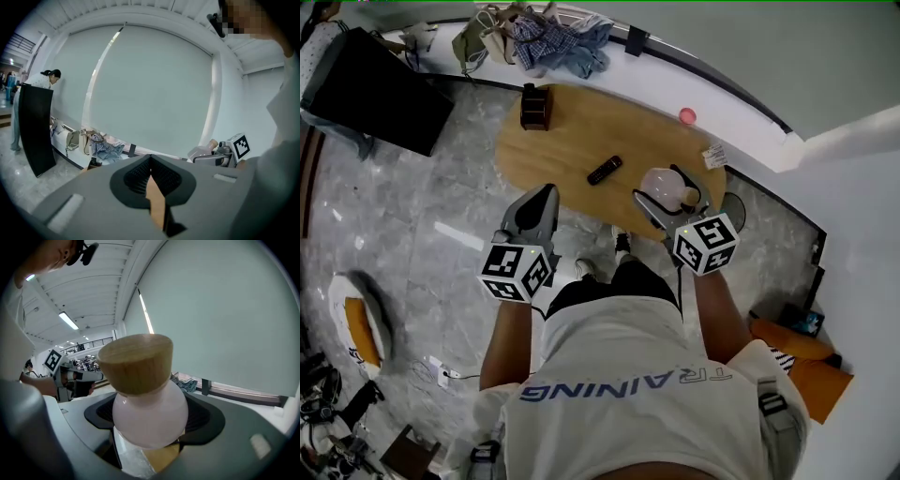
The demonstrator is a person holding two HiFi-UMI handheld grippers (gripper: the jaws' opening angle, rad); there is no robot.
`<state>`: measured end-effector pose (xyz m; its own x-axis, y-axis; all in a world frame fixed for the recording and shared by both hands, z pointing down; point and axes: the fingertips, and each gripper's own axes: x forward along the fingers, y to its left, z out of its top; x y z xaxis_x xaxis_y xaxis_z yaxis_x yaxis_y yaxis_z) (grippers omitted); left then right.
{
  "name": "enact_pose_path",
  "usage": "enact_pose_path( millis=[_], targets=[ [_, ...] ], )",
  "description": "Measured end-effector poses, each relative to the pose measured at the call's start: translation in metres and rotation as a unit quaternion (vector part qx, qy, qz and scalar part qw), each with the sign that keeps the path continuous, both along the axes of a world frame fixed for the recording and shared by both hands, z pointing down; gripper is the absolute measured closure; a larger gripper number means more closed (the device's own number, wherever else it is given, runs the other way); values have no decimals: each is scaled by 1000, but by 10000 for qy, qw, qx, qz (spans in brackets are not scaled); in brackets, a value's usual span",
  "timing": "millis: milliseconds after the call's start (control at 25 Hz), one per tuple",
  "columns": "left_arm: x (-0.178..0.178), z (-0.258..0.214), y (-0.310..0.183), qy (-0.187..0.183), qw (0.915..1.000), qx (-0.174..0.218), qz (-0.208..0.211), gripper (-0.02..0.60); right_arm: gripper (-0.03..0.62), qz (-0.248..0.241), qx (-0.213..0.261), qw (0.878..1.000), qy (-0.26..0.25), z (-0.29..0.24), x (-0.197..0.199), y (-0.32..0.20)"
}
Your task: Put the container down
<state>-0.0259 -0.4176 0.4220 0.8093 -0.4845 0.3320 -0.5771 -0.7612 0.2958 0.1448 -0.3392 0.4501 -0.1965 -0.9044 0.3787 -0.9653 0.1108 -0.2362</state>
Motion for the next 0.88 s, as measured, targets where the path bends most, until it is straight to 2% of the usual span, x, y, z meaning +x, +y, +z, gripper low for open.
enact_pose_path(
  millis=[160, 360, 600, 880],
  targets=[
    [44, 26, -24, -245, 9996, -104, -1, 580, 178, 25, -215, 9998, -29, 42, 43, -24],
    [102, 55, -43, -342, 9993, -150, 26, 580, 177, -98, -636, 9978, 174, 108, 91, -46],
    [130, 109, -75, -514, 9978, -402, -90, 580, 178, -199, -1180, 9927, 156, 201, 118, -81],
    [159, 184, -80, -764, 9944, -734, -41, 579, 178, -24, -1712, 9850, 200, 322, 155, -116]
  ],
)
